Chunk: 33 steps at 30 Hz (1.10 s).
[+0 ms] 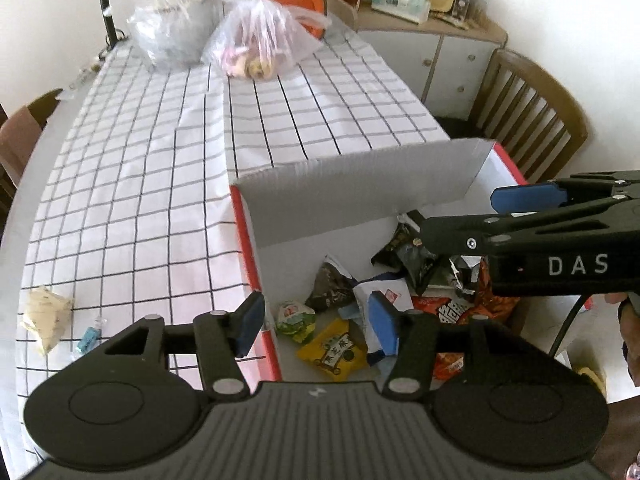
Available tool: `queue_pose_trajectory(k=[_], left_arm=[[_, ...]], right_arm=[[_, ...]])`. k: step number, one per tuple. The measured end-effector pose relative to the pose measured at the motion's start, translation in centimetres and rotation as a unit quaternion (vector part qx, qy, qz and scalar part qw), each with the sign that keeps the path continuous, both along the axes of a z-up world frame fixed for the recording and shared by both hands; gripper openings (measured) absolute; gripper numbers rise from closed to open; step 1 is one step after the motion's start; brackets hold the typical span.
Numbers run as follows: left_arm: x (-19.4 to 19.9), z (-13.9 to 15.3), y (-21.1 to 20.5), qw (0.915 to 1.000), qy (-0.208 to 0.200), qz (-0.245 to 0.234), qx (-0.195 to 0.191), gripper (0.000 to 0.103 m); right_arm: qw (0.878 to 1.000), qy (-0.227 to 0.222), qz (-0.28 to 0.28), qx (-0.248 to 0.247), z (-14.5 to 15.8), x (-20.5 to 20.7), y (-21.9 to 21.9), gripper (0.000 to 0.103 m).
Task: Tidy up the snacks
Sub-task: 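Open both tools in the box and withdraw them toward the table, then grasp the small blue candy with the left tool while the right tool grasps the cream packet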
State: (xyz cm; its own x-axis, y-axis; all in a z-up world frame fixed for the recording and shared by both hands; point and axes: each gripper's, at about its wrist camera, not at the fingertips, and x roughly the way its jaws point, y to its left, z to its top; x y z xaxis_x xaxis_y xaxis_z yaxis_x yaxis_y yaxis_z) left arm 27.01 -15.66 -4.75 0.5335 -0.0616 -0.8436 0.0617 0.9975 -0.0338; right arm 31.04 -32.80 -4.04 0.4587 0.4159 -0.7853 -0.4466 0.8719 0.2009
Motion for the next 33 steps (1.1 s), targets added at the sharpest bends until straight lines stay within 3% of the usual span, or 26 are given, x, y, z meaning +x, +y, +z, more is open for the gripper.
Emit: queue_pose_trajectory(k=[10,17,33], left_arm=[[-3.3,2.4,2.0,0.9990,-0.043,-0.008,-0.011,0.065],[-5.5,3.5,4.9,0.9975,-0.066,-0.016,-0.016,0.072],[-7.2,0.7,17.8,0.9986,-0.050,-0.015,-0.003,0.074]], right_arm=[[0.999,-0.046,-0.002,0.000,2.7,-4.0,1.6,0.094],[0.998,-0.052,-0.024,0.018,3.7,-6.2,3.3,0.100],[0.999,-0.015,-0.035,0.019,1.4,-11.0,11.1,0.102]])
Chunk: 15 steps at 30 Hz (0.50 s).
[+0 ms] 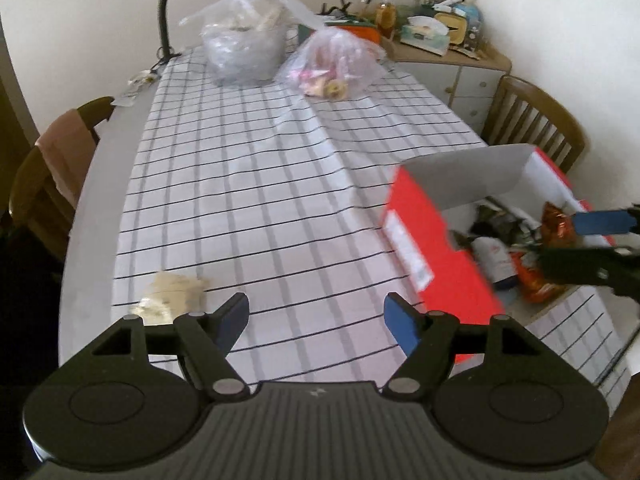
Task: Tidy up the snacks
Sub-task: 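Grasp the small blue candy with the left tool while the right tool grasps the cream packet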
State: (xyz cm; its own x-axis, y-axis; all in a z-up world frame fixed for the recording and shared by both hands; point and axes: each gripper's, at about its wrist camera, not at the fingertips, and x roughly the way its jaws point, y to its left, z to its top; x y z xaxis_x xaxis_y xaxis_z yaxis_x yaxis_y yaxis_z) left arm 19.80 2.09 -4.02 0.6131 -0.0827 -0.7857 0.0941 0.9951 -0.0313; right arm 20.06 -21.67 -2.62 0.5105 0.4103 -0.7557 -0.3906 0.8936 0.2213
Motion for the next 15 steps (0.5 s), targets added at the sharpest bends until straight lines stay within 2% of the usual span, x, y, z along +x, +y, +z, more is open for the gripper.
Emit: queue_pose_trajectory(k=[7,12,15], left_arm=[[0.7,-3.3,5.0,0.9993,0.014,-0.034,0.002,0.074],[2.0,-5.9,6.3,0.9970,0.029,-0.072,0.004,0.074],[3.5,-7.5,6.6,0.9961,0.043,-0.077,0.004,0.071]], right_arm=[[1.000,0.027,0.012,-0.008,-2.4,-1.5,3.9,0.102],[0.999,0.043,0.015,-0.018,-3.7,-1.7,5.9,0.101],[0.998,0.053,0.015,-0.025,-4.3,-1.5,6.7,0.100]])
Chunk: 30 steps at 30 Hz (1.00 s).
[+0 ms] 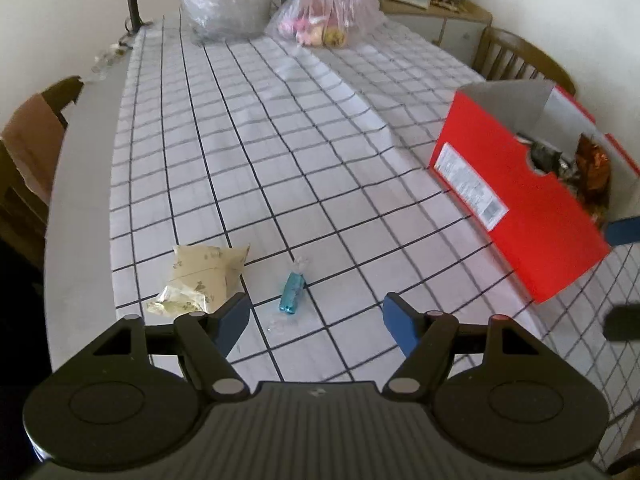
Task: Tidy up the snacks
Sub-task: 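Grasp the small blue candy with the left tool while the right tool grasps the cream packet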
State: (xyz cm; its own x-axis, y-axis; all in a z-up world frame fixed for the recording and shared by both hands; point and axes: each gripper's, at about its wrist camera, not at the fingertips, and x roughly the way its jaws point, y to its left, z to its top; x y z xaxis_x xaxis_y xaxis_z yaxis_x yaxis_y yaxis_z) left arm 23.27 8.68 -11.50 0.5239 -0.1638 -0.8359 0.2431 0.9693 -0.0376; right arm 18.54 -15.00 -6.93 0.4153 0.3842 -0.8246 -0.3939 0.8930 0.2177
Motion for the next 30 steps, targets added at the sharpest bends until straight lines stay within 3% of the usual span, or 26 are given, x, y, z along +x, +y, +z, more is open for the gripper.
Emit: queue_pose_trajectory(k=[2,11,13,15,18,25,30], left_arm=[[0.9,-1.1,0.2,0.9999,0.012,-0.004,0.000,0.061],[3.2,-4.2,-0.2,0.9991,0.039,-0.011,0.012,0.035],[3.5,-4.5,-0.2,0.9991,0.037,-0.005,0.017,0.032],[3.7,-4.8,0.0,0.9992,0.038,-0.001,0.012,0.021],[3.5,-5.1,0.0,0.9993,0.030,0.001,0.020,0.013],[2.9,-5.1,0.7,0.9995,0.020,0.022,0.004,0.012],[0.7,-4.4,2.2,0.9984,0.023,0.043,-0.030,0.012]], right_arm=[[1.000,0.006,-0.002,-0.004,-0.3,0.2,0.2,0.099],[1.000,0.022,-0.003,-0.020,-1.5,1.4,1.4,0.094],[0.999,0.023,-0.001,-0.022,-1.6,1.6,1.6,0.093],[0.999,0.027,0.001,-0.028,-1.7,1.9,1.9,0.090],[0.999,0.027,0.004,-0.041,-1.8,2.6,2.4,0.088],[0.998,0.025,0.016,-0.062,-2.3,4.4,4.3,0.086],[0.997,0.010,0.037,-0.068,-2.3,6.9,7.7,0.086]])
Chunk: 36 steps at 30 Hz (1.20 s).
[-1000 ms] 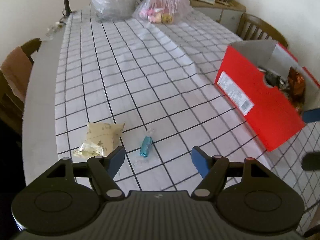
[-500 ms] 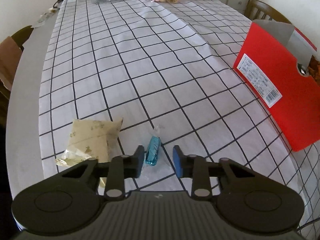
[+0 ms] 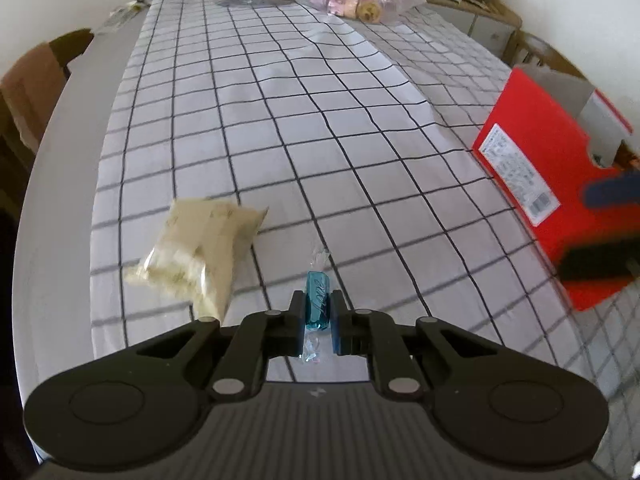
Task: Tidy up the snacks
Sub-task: 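Grasp the small blue candy with the left tool while the right tool grasps the cream packet, then carry both snacks into the red box and lower them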
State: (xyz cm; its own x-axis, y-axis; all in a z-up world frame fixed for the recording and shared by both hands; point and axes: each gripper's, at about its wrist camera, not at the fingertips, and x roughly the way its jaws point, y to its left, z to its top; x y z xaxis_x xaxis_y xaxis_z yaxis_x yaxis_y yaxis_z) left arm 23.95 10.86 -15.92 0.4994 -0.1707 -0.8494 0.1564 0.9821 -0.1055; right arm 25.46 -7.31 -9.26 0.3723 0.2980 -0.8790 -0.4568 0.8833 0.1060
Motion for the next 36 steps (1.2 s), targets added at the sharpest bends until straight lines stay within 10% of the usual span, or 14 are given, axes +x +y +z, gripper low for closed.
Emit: queue_pose_trajectory(k=[20,36], left_arm=[[-6.8,-0.5,6.0,0.9934,0.021,0.106,-0.039,0.012],[-7.6,-0.6,5.8,0.9922,0.018,0.119,-0.031,0.012]], right_arm=[[0.976,0.007,0.209,-0.064,-7.2,4.0,17.5,0.090],[0.985,0.011,0.163,-0.045,-6.4,2.5,14.0,0.050]])
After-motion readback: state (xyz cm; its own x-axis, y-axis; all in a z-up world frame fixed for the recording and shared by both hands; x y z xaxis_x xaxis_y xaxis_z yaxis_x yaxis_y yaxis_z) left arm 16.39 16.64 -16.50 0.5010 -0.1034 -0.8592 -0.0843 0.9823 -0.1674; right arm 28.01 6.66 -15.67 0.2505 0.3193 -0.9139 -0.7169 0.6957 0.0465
